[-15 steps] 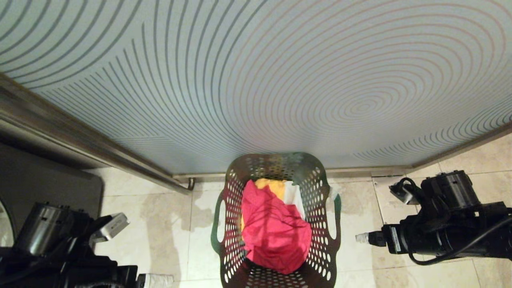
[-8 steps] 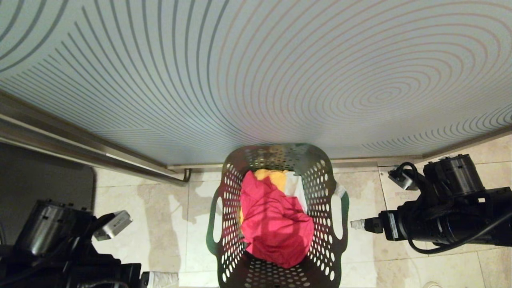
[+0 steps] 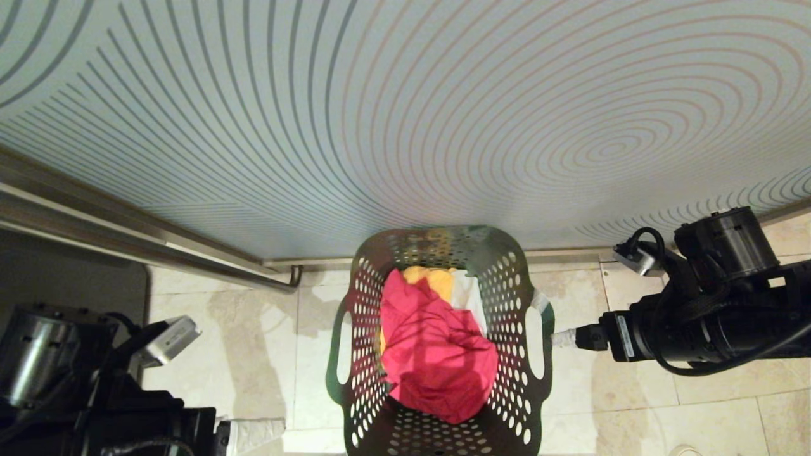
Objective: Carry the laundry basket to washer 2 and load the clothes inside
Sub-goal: Pick up the clothes basket and put it beside the washing machine
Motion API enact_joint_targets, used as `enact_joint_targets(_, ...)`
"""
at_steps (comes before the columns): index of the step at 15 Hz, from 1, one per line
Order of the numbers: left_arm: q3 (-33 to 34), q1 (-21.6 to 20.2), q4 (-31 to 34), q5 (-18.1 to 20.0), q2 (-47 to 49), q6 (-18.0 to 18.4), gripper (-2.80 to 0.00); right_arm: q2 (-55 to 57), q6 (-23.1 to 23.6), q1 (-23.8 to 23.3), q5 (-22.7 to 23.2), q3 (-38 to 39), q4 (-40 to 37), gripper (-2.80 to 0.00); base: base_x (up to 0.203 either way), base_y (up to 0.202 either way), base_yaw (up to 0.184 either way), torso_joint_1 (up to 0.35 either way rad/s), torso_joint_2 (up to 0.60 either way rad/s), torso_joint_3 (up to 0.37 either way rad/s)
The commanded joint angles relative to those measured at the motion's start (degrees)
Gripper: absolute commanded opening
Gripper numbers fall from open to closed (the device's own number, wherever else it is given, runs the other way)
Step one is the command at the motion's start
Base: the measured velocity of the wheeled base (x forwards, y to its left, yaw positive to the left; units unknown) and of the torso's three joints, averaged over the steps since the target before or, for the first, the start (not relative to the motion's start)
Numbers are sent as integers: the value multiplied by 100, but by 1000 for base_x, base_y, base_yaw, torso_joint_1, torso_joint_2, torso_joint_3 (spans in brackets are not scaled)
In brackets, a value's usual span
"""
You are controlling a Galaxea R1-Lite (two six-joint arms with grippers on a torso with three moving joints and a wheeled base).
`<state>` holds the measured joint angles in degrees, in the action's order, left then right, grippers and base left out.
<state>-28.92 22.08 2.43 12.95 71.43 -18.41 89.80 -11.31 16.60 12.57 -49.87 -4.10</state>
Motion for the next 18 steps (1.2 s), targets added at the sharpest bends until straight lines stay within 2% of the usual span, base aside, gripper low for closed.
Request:
enact_joint_targets(1, 0, 208, -21, 20, -162, -199, 0, 53, -14, 53, 9, -43, 7, 0, 0, 0, 0, 0, 0, 0)
enact_joint_targets(3, -153, 547, -116, 29, -51, -733, 0, 263, -28, 153, 1, -138, 22, 0, 0, 0, 0, 0, 0, 0)
enact_joint_targets(4, -182, 650, -209, 23, 91, -805, 0, 382, -49, 220, 0, -279, 23, 0, 0, 0, 0, 0, 0, 0)
enact_joint_targets(7, -184, 933, -734, -122, 702, -835, 0, 754, -145, 395, -8, -661, 23, 0, 0, 0, 0, 0, 0, 0)
enact_joint_targets(10, -201, 1383, -1285, -583, 1333, -834, 0, 985, -163, 406, -9, -833, 23, 0, 0, 0, 0, 0, 0, 0)
enact_joint_targets(13, -244, 1609, -1768, -965, 1775, -827, 0, 1250, -239, 438, -9, -1090, 23, 0, 0, 0, 0, 0, 0, 0)
enact_joint_targets(15, -384, 1694, -1801, -997, 1868, -839, 0, 1345, -598, 508, -5, -1257, 23, 0, 0, 0, 0, 0, 0, 0)
enact_joint_targets(18, -706, 1712, -1909, -1030, 2145, -808, 0, 1348, -689, 627, 0, -1309, 14, 0, 0, 0, 0, 0, 0, 0)
